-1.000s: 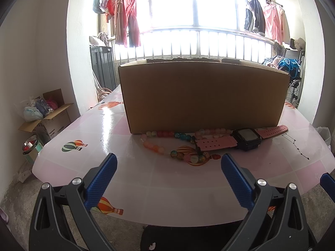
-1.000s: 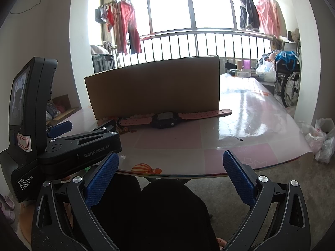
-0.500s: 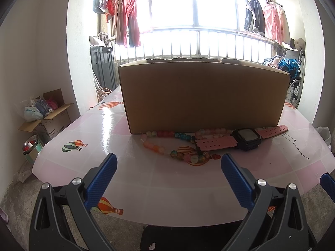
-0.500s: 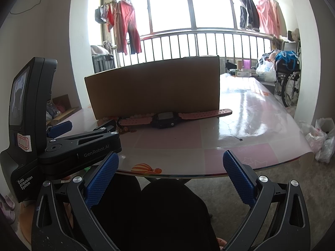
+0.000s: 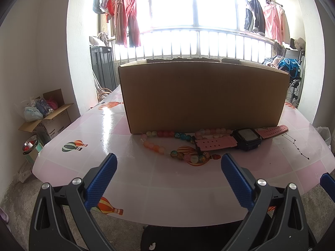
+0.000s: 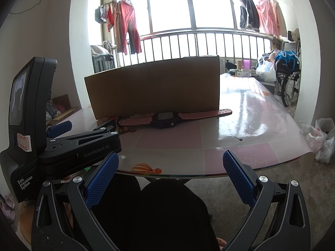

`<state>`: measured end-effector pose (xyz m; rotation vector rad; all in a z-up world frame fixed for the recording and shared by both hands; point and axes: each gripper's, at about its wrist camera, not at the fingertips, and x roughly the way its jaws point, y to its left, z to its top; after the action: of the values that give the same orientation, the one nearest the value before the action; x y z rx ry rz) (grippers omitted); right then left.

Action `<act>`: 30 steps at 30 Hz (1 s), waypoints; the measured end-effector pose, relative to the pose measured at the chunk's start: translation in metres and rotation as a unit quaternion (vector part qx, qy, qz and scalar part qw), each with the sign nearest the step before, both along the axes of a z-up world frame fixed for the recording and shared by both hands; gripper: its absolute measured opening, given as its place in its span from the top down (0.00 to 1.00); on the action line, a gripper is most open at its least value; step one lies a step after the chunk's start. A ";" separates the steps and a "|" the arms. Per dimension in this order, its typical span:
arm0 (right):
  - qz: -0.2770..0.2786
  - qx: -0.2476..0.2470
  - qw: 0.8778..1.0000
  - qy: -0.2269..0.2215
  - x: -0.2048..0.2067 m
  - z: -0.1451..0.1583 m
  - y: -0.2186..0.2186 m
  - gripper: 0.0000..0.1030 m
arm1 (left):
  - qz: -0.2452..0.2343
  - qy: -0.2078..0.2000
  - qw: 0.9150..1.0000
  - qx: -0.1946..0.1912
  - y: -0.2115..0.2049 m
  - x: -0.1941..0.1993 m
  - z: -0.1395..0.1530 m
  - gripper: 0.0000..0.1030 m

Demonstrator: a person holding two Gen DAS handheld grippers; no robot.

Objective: Organize jewelry

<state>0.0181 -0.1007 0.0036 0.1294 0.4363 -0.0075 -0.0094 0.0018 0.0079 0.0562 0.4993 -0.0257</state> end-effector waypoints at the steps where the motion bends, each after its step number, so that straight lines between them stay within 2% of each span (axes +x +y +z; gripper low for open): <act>1: 0.000 -0.001 1.000 0.000 0.000 0.000 0.000 0.06 | 0.000 0.000 1.000 0.000 0.000 0.000 0.000 0.06; 30: -0.003 0.004 1.000 0.000 0.000 0.000 -0.001 0.06 | 0.003 -0.005 1.000 0.012 -0.005 -0.003 0.000 0.06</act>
<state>0.0183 -0.1020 0.0036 0.1375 0.4370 -0.0114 -0.0123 -0.0027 0.0083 0.0789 0.4892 -0.0123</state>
